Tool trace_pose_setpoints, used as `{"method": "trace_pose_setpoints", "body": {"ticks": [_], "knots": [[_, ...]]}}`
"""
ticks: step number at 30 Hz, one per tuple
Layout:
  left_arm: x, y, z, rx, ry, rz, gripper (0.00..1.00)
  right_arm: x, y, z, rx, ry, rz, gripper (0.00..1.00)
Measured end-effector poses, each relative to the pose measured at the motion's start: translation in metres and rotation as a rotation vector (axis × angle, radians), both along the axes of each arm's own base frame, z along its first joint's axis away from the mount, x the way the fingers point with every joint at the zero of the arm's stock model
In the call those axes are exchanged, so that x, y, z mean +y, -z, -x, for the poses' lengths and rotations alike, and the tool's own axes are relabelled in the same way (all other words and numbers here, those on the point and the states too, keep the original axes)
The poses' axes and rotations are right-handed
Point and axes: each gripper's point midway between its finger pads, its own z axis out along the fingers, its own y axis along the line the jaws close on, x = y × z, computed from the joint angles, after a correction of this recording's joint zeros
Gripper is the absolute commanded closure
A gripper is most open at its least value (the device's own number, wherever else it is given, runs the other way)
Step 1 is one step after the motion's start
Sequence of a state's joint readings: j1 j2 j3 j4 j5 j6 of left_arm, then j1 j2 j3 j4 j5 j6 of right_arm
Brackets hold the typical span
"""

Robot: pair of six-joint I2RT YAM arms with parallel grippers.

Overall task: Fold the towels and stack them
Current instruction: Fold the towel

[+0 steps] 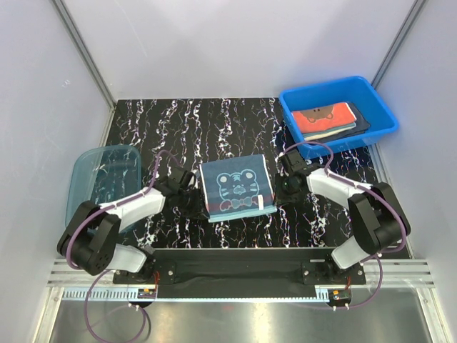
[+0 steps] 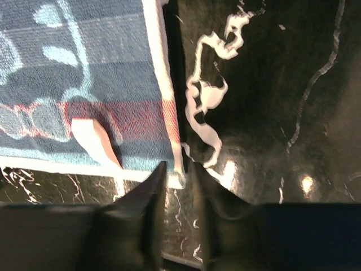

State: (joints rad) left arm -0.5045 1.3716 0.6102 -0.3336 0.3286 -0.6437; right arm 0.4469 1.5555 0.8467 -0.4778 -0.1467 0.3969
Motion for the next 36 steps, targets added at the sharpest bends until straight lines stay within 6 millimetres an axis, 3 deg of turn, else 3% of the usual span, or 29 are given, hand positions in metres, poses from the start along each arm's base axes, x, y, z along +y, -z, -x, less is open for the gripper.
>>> {"method": "trace_pose_setpoints", "body": {"ticks": [1, 2, 4, 5, 8, 10, 12, 14, 16, 20, 23, 24, 30, 36], "knots": [[0.001, -0.003, 0.0, 0.003, 0.014, -0.012, 0.69, -0.001, -0.002, 0.001, -0.001, 0.003, 0.006, 0.56], [0.0, -0.01, -0.004, -0.009, 0.029, -0.019, 0.68, -0.003, -0.004, 0.001, -0.002, 0.007, 0.014, 0.54], [-0.004, -0.032, -0.022, -0.052, 0.059, -0.041, 0.69, -0.006, -0.014, -0.005, -0.02, 0.011, 0.036, 0.57], [-0.009, -0.046, -0.037, -0.094, 0.071, -0.044, 0.7, -0.005, -0.022, -0.013, -0.042, 0.012, 0.039, 0.64], [-0.026, -0.096, -0.102, -0.263, 0.085, -0.038, 0.72, 0.01, -0.059, -0.056, -0.147, 0.007, 0.004, 0.72], [-0.027, -0.112, -0.138, -0.34, 0.072, -0.042, 0.72, 0.027, -0.085, -0.097, -0.236, 0.0, -0.034, 0.73], [-0.02, -0.107, -0.159, -0.344, 0.053, -0.062, 0.74, 0.043, -0.099, -0.133, -0.306, -0.013, -0.059, 0.75], [-0.008, -0.082, -0.174, -0.296, 0.03, -0.094, 0.77, 0.053, -0.097, -0.158, -0.336, -0.033, -0.06, 0.76], [0.005, -0.047, -0.179, -0.213, 0.009, -0.125, 0.77, 0.062, -0.082, -0.18, -0.334, -0.059, -0.04, 0.78], [0.026, 0.006, -0.178, -0.073, -0.026, -0.159, 0.77, 0.064, -0.031, -0.197, -0.271, -0.099, 0.021, 0.78], [0.028, 0.006, -0.187, -0.084, -0.035, -0.145, 0.77, 0.06, 0.001, -0.202, -0.23, -0.113, 0.071, 0.78], [0.028, 0.006, -0.189, -0.084, -0.035, -0.145, 0.77, 0.058, 0.003, -0.205, -0.229, -0.112, 0.073, 0.77], [0.03, 0.001, -0.197, -0.104, 0.012, -0.175, 0.72, 0.047, -0.003, -0.214, -0.262, -0.144, 0.099, 0.62], [0.031, -0.031, -0.219, -0.221, 0.158, -0.207, 0.66, 0.058, -0.022, -0.205, -0.272, -0.387, 0.049, 0.53]]}}
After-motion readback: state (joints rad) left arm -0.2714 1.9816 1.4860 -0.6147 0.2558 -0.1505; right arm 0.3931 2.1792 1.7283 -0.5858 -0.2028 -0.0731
